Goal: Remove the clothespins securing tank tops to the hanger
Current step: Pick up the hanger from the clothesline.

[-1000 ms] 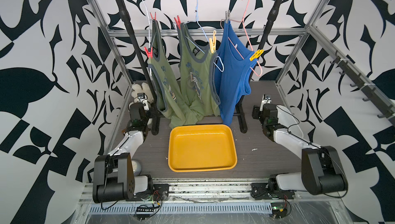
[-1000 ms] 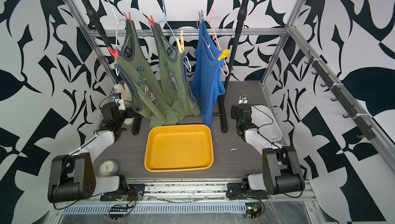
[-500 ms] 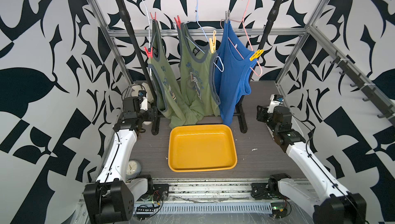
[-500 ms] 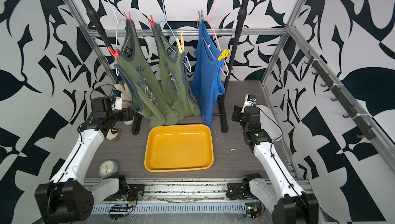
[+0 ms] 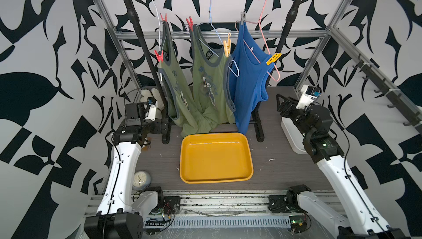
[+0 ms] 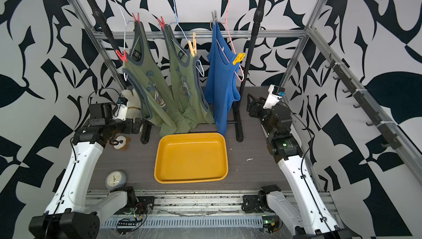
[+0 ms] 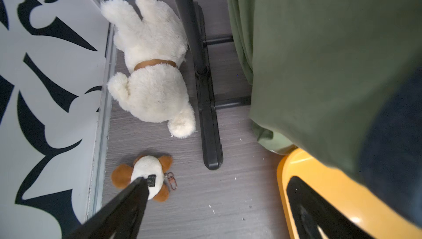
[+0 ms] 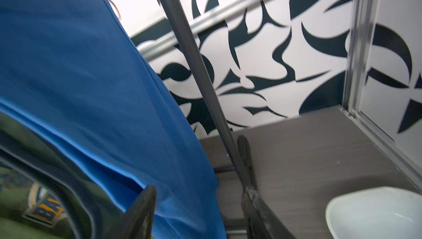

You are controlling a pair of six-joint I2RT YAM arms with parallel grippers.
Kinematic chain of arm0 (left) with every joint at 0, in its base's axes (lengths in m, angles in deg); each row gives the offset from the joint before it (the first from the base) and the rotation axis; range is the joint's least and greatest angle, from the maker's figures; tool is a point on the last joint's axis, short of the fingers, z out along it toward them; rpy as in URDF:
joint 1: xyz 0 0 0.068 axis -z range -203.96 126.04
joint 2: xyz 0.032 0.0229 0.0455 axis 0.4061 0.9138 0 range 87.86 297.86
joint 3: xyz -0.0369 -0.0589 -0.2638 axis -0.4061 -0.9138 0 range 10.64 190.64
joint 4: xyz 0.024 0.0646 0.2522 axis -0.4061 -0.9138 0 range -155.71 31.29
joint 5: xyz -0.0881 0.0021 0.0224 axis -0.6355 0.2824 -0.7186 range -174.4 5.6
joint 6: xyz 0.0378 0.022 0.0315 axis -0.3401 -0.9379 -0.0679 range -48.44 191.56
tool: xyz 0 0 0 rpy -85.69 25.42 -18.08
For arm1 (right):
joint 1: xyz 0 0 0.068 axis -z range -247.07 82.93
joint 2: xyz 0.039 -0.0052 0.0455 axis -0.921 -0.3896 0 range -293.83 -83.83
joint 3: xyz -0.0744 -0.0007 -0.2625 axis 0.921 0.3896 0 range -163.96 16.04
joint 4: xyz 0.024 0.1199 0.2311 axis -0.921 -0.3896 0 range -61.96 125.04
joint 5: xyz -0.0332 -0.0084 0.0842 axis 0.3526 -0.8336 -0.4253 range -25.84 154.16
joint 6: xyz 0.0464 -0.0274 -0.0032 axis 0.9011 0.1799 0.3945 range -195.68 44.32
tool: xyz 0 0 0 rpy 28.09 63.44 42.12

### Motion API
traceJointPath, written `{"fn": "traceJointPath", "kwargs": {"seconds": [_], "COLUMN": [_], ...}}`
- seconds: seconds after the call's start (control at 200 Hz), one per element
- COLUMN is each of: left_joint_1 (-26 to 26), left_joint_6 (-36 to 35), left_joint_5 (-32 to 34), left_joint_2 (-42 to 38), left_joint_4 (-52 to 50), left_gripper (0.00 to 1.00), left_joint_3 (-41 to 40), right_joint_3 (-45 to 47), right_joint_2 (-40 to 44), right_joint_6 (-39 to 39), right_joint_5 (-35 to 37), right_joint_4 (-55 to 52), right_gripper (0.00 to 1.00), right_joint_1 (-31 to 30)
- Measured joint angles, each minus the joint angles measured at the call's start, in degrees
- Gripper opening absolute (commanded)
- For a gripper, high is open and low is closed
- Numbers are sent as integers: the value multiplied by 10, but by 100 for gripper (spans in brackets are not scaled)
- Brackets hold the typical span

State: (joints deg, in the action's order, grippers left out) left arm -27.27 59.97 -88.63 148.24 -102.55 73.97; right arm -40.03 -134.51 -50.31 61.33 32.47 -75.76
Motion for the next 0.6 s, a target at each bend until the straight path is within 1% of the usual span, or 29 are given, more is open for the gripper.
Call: {"fn": "traceJointPath", "kwargs": {"seconds": [0.185,0.45,0.6], "left_joint_1": [0,0,0], "left_joint_6": [-24,-41,-41], "left_joint_5": [-21,-52,-75], "left_joint_2": [-3,2,8], "left_joint_4": [-49,-75,-82], "left_gripper": [99,99,99], "left_joint_3": [7,11,28], "right_joint_3": [-48,-159,-234], "right_joint_2": [12,14,-16], "right_joint_6": [4,5,6], "right_joint_5": [-10,-47,-83], "right_joint_4": [5,-43,-73], "right_gripper": [62,62,62], "right_joint_1": [-4,-5,-6]}}
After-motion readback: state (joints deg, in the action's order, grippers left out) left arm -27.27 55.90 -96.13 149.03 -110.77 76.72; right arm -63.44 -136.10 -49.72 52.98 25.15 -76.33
